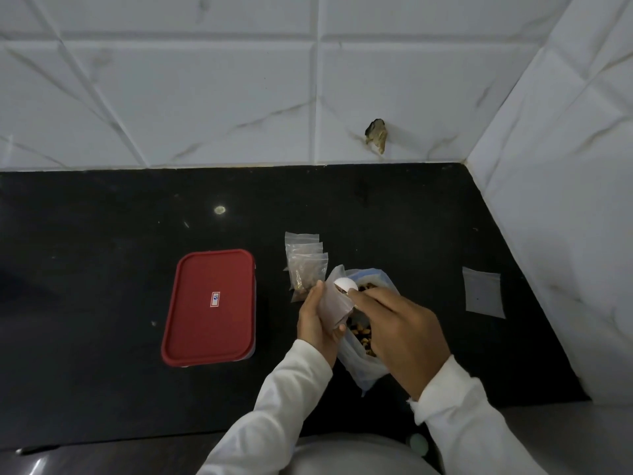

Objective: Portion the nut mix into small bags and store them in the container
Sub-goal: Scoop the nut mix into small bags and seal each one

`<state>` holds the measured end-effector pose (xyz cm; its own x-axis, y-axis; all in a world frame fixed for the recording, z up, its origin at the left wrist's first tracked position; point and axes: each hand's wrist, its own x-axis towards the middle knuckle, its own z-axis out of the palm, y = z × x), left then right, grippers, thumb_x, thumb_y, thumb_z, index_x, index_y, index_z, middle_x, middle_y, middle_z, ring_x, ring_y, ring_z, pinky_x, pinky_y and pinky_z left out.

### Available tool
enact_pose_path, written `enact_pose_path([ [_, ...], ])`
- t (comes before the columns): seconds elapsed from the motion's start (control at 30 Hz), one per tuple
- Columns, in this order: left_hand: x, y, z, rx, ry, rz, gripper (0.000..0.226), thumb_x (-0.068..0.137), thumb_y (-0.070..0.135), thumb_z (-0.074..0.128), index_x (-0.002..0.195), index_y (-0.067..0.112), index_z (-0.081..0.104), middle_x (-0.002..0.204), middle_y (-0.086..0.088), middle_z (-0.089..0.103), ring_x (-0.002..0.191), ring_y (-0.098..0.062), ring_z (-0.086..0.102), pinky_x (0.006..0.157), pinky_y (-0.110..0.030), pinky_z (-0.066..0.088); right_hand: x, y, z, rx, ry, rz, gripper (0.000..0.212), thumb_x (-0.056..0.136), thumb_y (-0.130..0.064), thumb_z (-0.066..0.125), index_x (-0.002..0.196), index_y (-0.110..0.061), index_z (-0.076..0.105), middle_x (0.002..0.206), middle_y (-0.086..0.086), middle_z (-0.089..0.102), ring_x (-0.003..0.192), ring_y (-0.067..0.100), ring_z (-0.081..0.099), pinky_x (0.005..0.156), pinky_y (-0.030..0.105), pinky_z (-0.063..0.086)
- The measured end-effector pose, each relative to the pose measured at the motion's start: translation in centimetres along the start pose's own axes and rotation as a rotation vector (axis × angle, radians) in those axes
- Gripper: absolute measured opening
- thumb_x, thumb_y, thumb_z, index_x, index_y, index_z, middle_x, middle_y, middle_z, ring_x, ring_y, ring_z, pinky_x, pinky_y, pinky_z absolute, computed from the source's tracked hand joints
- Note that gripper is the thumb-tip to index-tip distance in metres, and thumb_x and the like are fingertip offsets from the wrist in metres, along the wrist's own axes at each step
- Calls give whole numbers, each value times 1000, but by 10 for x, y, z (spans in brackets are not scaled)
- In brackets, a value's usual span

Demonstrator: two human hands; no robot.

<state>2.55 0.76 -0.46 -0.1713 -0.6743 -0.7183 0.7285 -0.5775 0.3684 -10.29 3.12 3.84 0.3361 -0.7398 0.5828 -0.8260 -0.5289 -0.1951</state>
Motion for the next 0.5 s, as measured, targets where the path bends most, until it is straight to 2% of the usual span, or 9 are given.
enact_pose_path([
  [0.03,-2,2,2,-19,-21,-11,60,76,48,72,126,14,62,120,-17,68,95,-28,67,48,-23,51,1,1,1,9,41,-26,27,81,-24,72,88,-7,52,63,13,68,49,18,66,45,26,54],
  [0.1,-5,4,4,-57,-75,-34,55,86,44,65,128,9,61,111,-18,69,81,-24,69,45,-21,51,7,0,1,6,96,-92,23,82,-29,62,82,-6,60,67,14,67,53,17,65,47,22,53],
  [0.17,-7,6,4,-82,-116,-40,53,92,42,58,129,5,59,100,-17,70,71,-21,70,44,-20,51,15,0,1,-30,187,-150,24,92,-26,44,79,-7,52,66,13,62,53,9,60,52,18,46],
  [0.23,-9,7,5,-94,-143,-43,52,94,42,56,129,3,59,92,-15,70,64,-19,70,43,-19,50,14,-1,-3,-9,164,-158,22,88,-25,60,82,-8,47,58,9,65,46,11,62,58,22,47],
  [0.33,-11,7,7,-89,-164,-48,47,94,41,54,120,3,62,83,-14,70,58,-18,69,41,-18,49,4,-5,-13,-11,-17,-37,31,55,-25,88,75,-6,73,67,5,71,55,13,68,54,23,55],
  [0.37,-11,7,8,-83,-167,-52,46,93,42,55,116,4,63,83,-13,71,58,-17,69,40,-19,49,1,-6,-13,-44,-30,-34,37,44,-26,95,69,-7,75,66,5,71,54,13,68,54,23,56],
  [0.4,-11,7,9,-76,-171,-58,45,91,43,56,114,4,64,83,-13,71,59,-17,69,39,-19,48,0,-8,-16,-34,-20,-33,38,43,-23,96,71,-7,76,68,6,72,57,13,69,57,23,57],
  [0.47,-10,6,9,-59,-180,-66,44,91,43,56,112,5,64,83,-12,71,60,-16,68,38,-19,47,0,-8,-15,45,2,-8,17,80,-21,74,91,-7,73,80,7,73,69,14,70,65,24,57],
  [0.5,-10,5,10,-53,-178,-66,43,91,43,56,110,6,64,81,-11,71,59,-15,68,38,-18,47,2,-10,-16,65,19,2,22,93,-26,55,97,-9,68,85,6,72,71,14,68,64,24,57],
])
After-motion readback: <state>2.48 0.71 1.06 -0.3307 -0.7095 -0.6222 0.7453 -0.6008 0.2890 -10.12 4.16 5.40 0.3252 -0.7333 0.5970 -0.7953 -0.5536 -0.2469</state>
